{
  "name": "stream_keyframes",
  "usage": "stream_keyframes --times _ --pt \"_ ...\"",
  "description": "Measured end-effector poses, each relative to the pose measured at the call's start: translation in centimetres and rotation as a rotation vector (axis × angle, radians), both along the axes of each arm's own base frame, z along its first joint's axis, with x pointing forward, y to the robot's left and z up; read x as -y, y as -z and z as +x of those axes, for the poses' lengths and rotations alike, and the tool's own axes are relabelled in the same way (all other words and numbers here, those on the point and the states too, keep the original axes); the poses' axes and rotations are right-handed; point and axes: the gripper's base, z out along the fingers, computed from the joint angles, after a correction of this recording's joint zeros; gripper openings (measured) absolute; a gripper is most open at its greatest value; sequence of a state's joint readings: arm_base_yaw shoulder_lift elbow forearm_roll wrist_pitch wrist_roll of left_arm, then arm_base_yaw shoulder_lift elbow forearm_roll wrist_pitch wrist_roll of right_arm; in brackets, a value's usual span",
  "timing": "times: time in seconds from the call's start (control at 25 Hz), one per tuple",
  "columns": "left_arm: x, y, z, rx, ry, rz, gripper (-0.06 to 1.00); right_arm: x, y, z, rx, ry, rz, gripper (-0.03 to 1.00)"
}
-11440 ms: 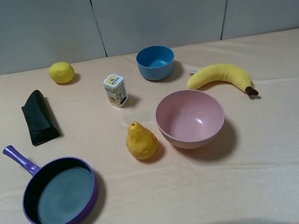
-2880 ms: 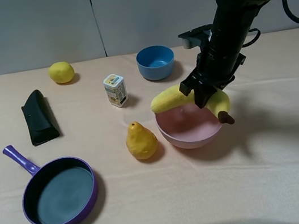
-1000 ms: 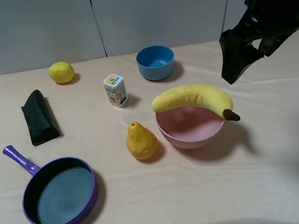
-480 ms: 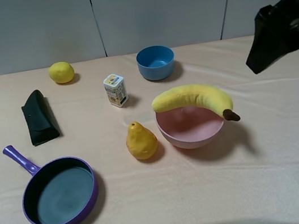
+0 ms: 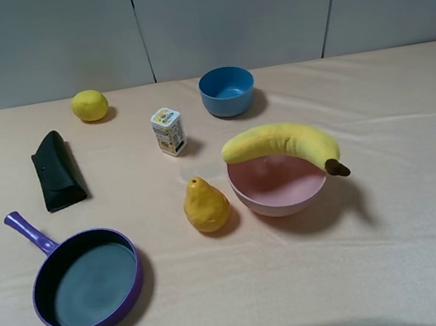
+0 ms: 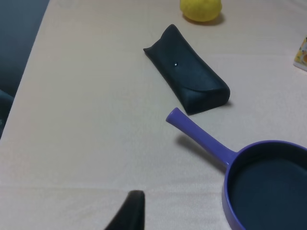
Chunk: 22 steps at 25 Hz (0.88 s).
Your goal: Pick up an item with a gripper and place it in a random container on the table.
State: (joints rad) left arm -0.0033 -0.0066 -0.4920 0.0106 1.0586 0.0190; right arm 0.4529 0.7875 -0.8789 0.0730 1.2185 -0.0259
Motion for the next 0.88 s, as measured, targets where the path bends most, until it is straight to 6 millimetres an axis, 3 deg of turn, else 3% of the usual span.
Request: stream_keyframes --times 0.44,0.88 --pt "0.0 0.0 0.0 0.0 0.0 0.0 0.97 4.7 1.8 -6.8 0.247 0.303 0.055 0.69" --pt "0.0 0.0 0.0 0.0 0.0 0.0 0.97 5.5 4.5 -11.6 0.52 0.471 0.07 0.69"
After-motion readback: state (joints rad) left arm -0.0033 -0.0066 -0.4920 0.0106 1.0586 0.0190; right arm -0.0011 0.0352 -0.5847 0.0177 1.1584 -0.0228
